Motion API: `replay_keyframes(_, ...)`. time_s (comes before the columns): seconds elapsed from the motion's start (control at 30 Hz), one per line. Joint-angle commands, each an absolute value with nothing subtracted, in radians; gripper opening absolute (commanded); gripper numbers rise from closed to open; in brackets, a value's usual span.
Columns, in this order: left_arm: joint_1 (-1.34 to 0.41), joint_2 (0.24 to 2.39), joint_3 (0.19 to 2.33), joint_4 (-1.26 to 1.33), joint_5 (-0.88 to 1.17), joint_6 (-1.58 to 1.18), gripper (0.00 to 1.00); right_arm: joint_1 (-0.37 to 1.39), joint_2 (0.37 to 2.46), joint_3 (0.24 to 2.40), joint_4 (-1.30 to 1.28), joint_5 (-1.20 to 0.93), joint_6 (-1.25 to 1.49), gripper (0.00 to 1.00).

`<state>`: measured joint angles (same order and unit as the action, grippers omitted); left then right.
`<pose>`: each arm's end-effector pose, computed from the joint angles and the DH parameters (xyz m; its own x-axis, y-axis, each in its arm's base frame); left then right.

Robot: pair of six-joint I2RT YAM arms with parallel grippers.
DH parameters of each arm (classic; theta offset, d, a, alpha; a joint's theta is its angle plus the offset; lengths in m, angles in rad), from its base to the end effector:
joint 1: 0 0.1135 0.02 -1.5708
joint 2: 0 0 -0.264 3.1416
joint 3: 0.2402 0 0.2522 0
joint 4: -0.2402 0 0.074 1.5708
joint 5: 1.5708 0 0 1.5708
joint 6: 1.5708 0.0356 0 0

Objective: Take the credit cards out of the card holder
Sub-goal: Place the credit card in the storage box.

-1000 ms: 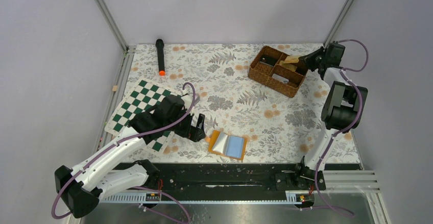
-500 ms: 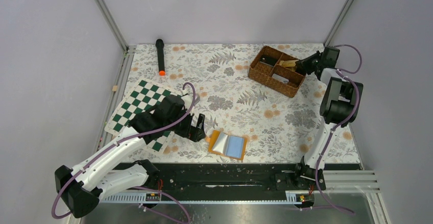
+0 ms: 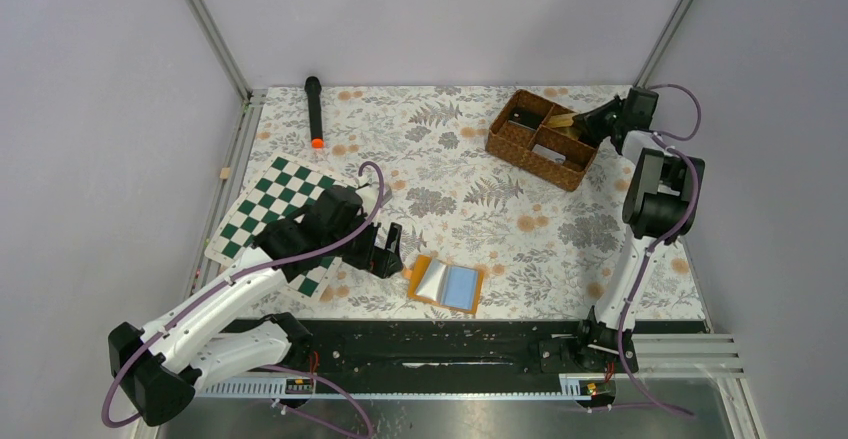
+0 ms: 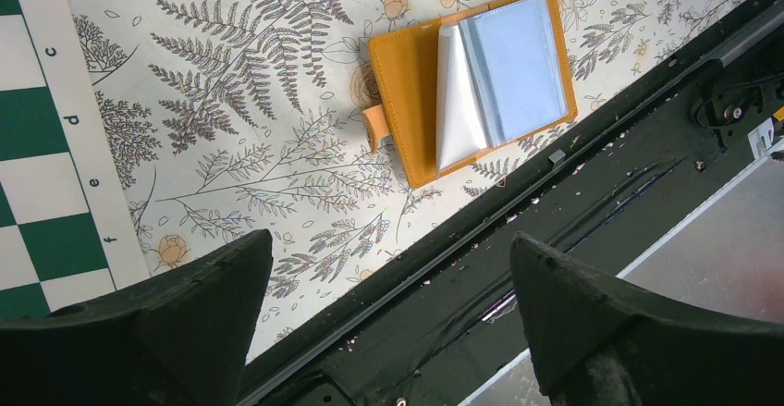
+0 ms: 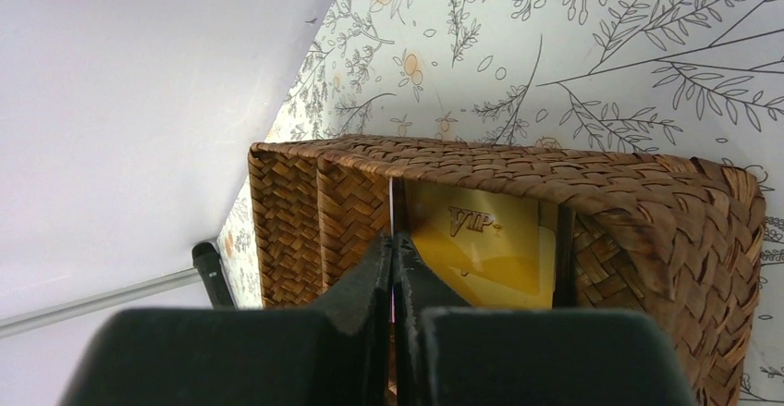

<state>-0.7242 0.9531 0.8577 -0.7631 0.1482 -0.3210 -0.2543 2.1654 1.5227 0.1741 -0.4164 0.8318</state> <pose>0.1374 -0.1285 0.2825 -0.7675 0.2623 -0.5849 0.5115 0.8005 -0.3123 0.4827 -0.1106 0.1853 -0.3825 0.7979 -0.4659 0.2428 0.5733 0.7825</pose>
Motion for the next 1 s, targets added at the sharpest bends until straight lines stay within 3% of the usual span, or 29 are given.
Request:
replay_keyframes(0.0,-0.719,0.953,0.888,-0.742,0.13,-0.308,0.99,-0.242,2.183,1.568,0.201,-0.435,0.847,0.0)
replay_keyframes(0.13,-0.719,0.954,0.89,-0.742,0.131,-0.308,0.99,-0.241,2.193,1.584,0.176,-0.43,0.847,0.0)
replay_keyframes(0.7,-0.72,0.955,0.888,-0.743,0.136,-0.308,0.99,-0.238,2.158,1.652,-0.022,-0.375,0.779,0.4)
replay_keyframes(0.97,-0.719,0.936,0.881,-0.743,0.116,-0.316,0.99,-0.238,2.096,1.684,-0.139,-0.342,0.733,0.5)
